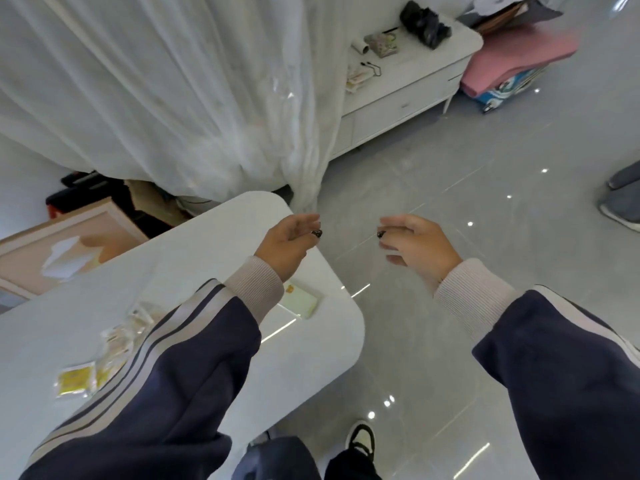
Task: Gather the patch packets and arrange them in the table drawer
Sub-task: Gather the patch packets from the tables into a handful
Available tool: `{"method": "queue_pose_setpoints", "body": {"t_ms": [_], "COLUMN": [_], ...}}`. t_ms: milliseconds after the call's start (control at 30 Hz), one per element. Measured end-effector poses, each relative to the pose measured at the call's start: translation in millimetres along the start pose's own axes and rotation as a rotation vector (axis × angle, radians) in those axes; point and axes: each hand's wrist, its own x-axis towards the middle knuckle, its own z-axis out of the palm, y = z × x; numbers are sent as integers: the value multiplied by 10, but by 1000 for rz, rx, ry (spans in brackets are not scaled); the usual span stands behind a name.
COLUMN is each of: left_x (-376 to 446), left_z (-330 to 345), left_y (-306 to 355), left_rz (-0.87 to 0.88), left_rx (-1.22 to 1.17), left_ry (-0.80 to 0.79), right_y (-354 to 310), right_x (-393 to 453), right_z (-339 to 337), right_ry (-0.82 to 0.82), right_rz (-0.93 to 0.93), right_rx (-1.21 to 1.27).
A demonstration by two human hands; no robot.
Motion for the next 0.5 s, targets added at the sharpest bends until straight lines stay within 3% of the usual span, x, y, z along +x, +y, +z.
{"method": "queue_pose_setpoints", "body": {"t_ms": [500], "left_x": [1650], "left_z": [1234], "left_y": [476], "left_rz": [-64], "left_rx": [0], "left_ry": [-96], "right_y": [-503], "right_x": [1697], "right_z": [-1126], "right_ry": [12], "right_rz": [17], "right_rx": [-62]}}
